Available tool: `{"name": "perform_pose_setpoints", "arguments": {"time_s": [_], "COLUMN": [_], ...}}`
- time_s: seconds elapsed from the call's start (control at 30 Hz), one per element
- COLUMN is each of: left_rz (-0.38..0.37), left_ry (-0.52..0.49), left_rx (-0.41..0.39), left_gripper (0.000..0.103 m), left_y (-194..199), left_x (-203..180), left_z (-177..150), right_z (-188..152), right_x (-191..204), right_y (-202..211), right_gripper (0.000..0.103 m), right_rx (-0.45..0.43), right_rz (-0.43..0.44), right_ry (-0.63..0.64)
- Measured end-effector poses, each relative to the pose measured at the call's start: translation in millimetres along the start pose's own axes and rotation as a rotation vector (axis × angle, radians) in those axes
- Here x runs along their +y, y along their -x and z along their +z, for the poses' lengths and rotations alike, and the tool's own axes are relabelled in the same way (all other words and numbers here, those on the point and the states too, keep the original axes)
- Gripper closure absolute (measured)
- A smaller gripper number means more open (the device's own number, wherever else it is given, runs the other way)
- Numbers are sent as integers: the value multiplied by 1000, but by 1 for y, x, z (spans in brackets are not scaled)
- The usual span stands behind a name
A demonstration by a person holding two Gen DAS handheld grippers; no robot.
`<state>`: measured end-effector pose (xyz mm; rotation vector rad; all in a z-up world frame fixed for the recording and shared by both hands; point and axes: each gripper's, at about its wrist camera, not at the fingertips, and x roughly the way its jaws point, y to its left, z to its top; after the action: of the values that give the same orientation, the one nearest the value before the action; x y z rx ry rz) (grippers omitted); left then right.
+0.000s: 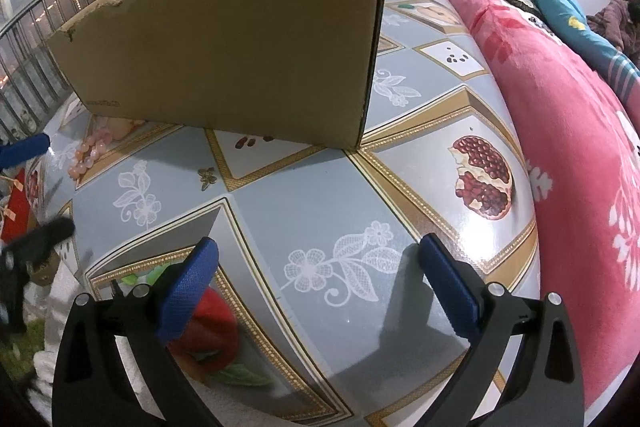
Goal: Organize jewelry
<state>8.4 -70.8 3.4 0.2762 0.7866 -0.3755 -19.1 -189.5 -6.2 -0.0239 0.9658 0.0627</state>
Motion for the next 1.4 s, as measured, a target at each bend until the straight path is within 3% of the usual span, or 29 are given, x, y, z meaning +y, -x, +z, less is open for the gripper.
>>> {"name": "perform_pose_setpoints", "arguments": {"time_s": [0.03, 0.17, 0.27, 0.63, 0.77, 0.93, 1.2, 1.4], "left_rz": [-1, -14, -33, -26, -38, -57, -64, -66], "left_ry": [9, 28, 46, 78, 97, 89, 84, 75], "left_rx": [-7, 0, 26, 91, 83, 75, 58, 43], "left_gripper": [10, 36, 48, 79, 85, 87, 87, 87], "left_y": [-1, -8, -18, -43, -47, -41, -40, -38], "left_x": [4, 19, 27, 39, 37, 29, 25, 27], "left_z": [1, 6, 10, 6, 6, -1, -2, -5], "right_z": [0, -1, -2, -4, -7, -6, 5, 11], "right_x": [0, 0, 0, -2, -4, 0, 23, 35], "right_y": [0, 0, 0, 1, 7, 21, 15, 3], "right_gripper": [6, 6, 6, 6, 6, 24, 65, 80], "right_rx": [0, -2, -8, -26, -34, -97, -110, -95], "right_rz": [0, 0, -1, 6, 26, 103, 205, 199], "right_ry": [0, 0, -2, 4, 3, -7, -4, 28]}}
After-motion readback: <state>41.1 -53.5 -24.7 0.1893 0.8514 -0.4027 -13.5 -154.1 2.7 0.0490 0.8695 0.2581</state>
